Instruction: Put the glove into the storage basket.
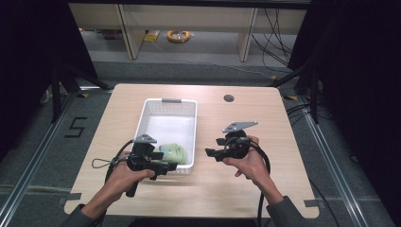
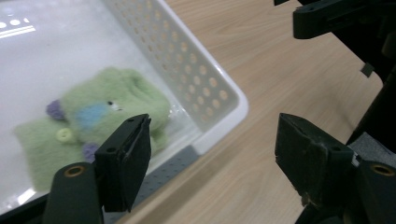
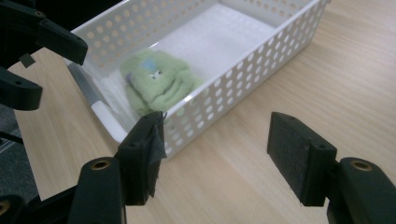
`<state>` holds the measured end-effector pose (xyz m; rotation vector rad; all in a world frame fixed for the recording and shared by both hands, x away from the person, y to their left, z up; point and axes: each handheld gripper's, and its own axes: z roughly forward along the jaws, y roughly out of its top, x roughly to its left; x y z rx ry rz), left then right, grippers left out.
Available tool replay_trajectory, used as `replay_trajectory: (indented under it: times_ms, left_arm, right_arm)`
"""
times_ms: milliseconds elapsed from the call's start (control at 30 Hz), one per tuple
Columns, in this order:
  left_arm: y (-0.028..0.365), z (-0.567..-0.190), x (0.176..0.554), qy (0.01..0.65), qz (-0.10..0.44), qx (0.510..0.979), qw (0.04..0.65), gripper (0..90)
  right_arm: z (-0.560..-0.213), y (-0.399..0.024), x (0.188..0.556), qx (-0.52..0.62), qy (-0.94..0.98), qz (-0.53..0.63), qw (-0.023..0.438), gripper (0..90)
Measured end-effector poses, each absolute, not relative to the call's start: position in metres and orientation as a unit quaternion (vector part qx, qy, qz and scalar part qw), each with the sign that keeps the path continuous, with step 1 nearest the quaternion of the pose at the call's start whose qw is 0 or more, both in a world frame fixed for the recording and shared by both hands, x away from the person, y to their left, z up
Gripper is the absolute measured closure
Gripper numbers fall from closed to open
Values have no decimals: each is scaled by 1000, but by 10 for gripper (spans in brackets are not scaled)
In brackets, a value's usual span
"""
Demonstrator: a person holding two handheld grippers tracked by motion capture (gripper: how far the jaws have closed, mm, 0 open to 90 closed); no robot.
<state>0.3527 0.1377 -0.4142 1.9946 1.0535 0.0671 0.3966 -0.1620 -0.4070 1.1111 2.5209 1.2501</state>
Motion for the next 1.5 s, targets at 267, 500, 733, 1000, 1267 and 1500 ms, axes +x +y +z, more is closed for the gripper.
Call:
replay_trajectory:
  times_ms: [267,500,733,1000,1267,1500]
  left_arm:
    - [124,-416,339,405,17,801,439,259]
    - [118,-421,331,401,10,797,452,252]
    - [115,-427,326,401,13,788,466,250]
    - [107,-434,315,390,14,789,475,246]
    - [102,-445,304,376,14,798,470,244]
    - [99,-450,299,370,19,802,469,243]
  right_arm:
    - [-416,-187,389,377,819,427,68,360]
    - [-421,-198,379,381,809,443,68,348]
    - [-424,-203,362,375,807,452,64,335]
    - [-431,-209,351,366,810,455,63,329]
    - [-439,-215,338,377,803,459,55,314]
    - [-447,-223,334,372,803,462,58,294]
